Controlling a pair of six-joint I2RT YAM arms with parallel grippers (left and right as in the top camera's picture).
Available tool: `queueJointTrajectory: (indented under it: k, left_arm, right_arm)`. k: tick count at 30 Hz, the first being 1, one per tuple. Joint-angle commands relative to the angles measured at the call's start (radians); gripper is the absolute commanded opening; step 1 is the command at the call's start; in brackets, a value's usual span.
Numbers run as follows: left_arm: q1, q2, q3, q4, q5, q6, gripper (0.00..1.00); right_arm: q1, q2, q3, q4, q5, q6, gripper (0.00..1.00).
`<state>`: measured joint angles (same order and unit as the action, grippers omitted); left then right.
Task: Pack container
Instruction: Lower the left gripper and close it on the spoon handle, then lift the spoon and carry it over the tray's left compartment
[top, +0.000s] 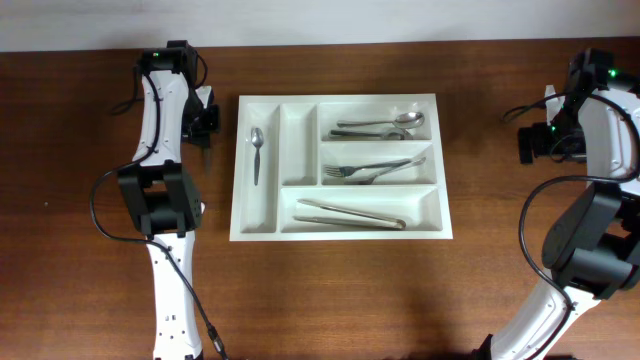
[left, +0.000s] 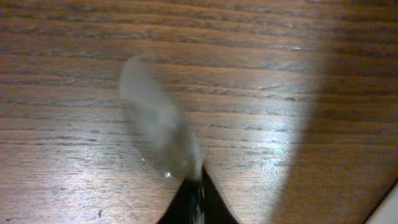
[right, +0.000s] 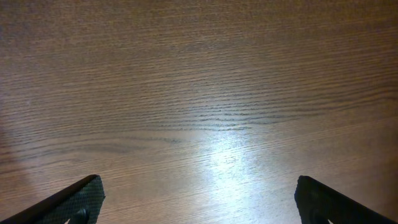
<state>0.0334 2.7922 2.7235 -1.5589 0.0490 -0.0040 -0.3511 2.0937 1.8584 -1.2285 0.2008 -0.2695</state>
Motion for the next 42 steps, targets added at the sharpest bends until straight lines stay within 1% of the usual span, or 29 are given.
queueJointTrajectory:
  k: [1,8,12,21,28,32,37,39,42]
  left_arm:
    - [0.002,0.039,0.008,-0.009,0.014,-0.002,0.02]
    - [0.002,0.033,0.008,-0.055,0.014,-0.002,0.02]
    - [0.001,0.0,0.01,-0.068,0.015,-0.003,0.02]
    - [-0.016,-0.161,0.014,-0.129,0.019,-0.003,0.02]
    - [-0.091,-0.279,0.014,-0.129,0.042,-0.004,0.02]
    - [-0.132,-0.311,0.014,-0.129,0.041,-0.031,0.02]
    - [-0.157,-0.311,0.007,-0.129,0.042,-0.128,0.02]
    - [-0.162,-0.311,0.006,-0.129,0.07,-0.138,0.02]
    - [-0.167,-0.311,0.006,-0.129,0.182,-0.138,0.02]
  right_arm:
    - [-0.003,-0.009,-0.006,0.0,0.013,-0.004,0.99]
    - [-0.003,-0.009,-0.006,0.0,0.013,-0.004,0.99]
    - [-0.003,-0.009,-0.006,0.0,0.013,-0.004,0.99]
    - [-0.003,-0.009,-0.006,0.0,0.013,-0.004,0.99]
    - [-0.003,-0.009,-0.006,0.0,0.013,-0.004,0.99]
    - [-0.003,-0.009,-0.006,0.0,0.013,-0.004,0.99]
    - [-0.003,-0.009,-0.006,0.0,0.013,-0.004,0.99]
    - [-0.003,-0.009,-0.006,0.0,0.013,-0.004,0.99]
    - [-0.003,-0.009,-0.006,0.0,0.013,-0.004,0.99]
